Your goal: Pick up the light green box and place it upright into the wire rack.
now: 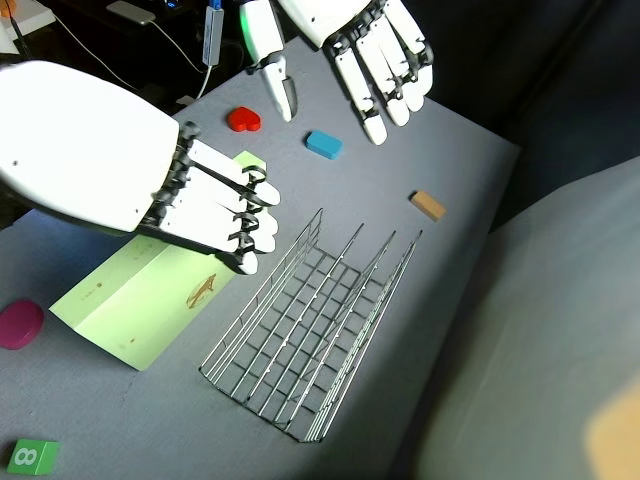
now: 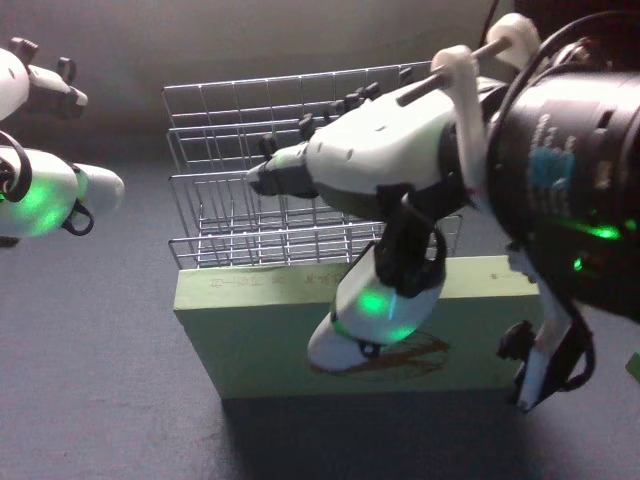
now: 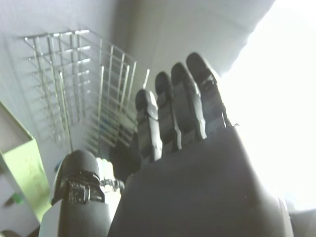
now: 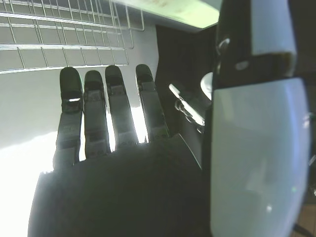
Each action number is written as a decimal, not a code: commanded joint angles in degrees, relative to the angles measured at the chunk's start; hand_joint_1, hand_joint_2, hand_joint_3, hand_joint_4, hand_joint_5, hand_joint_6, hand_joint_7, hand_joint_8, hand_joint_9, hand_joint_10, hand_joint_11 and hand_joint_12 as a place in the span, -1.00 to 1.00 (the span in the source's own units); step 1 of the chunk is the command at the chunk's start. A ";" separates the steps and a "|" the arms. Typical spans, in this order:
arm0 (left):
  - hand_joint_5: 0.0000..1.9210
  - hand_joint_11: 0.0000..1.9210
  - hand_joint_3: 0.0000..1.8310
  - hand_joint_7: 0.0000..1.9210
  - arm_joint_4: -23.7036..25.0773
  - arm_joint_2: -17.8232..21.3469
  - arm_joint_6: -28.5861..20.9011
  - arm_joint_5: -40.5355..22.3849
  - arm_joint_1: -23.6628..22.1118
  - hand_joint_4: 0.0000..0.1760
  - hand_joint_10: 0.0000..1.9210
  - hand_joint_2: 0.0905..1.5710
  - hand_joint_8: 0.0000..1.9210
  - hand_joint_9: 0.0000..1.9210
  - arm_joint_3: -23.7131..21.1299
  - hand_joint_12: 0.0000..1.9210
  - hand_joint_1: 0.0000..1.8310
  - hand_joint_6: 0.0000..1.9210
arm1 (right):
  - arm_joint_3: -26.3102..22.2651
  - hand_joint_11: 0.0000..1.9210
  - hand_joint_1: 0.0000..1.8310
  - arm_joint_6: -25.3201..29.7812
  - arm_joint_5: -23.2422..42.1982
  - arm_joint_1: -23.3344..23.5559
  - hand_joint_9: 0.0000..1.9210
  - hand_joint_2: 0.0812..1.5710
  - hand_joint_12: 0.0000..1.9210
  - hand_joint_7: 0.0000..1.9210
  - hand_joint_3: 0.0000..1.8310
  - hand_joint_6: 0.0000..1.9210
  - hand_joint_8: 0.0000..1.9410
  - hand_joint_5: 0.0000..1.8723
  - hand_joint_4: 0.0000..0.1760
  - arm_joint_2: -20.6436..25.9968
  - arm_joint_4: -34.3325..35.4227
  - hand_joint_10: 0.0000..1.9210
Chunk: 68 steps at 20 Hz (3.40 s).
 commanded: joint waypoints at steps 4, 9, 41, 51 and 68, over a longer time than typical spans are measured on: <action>-0.66 -1.00 -1.00 -0.70 3.08 0.78 4.43 -0.74 -1.49 -0.13 -0.99 0.56 -1.00 -0.74 0.50 -0.30 -0.96 -1.00 | 0.68 -1.00 -0.13 1.62 -0.66 -0.90 -0.90 0.01 -0.38 -0.89 -1.00 -1.00 -1.00 -0.89 -0.05 -1.56 -3.05 -1.00; -0.66 -1.00 -1.00 -0.70 -0.03 1.09 11.91 -0.74 -3.63 -0.13 -1.00 0.56 -1.00 -0.74 1.41 -0.31 -0.97 -1.00 | 1.29 -1.00 -0.12 2.81 -0.81 -2.80 -0.90 0.01 -0.36 -0.89 -1.00 -1.00 -1.00 -0.89 -0.05 -2.45 -3.13 -1.00; -0.66 -1.00 -1.00 -0.72 -0.05 1.83 14.11 -0.06 -4.92 -0.13 -1.00 0.56 -1.00 -0.75 1.12 -0.31 -0.95 -1.00 | 1.44 -0.13 0.50 0.53 3.36 5.31 -0.06 0.41 0.48 0.02 -1.00 -0.02 0.07 -0.07 -1.00 2.17 -4.24 0.37; -0.66 -1.00 -1.00 -0.71 -0.05 2.17 15.01 -0.26 -5.03 -0.13 -1.00 0.56 -1.00 -0.75 1.39 -0.32 -0.94 -1.00 | 2.94 -0.11 0.47 3.48 4.90 12.37 -0.04 0.40 0.43 0.03 -0.99 -0.03 0.06 -0.05 -1.00 0.87 -15.84 0.30; -0.66 -1.00 -1.00 -0.71 -3.20 2.27 20.39 -6.79 -4.90 -0.14 -1.00 0.56 -1.00 -0.74 4.35 -0.30 -0.96 -1.00 | 13.15 -0.16 0.50 5.45 5.00 6.33 -0.09 0.41 0.48 0.02 -1.00 -0.02 0.07 -0.06 -1.00 -8.14 -16.71 0.40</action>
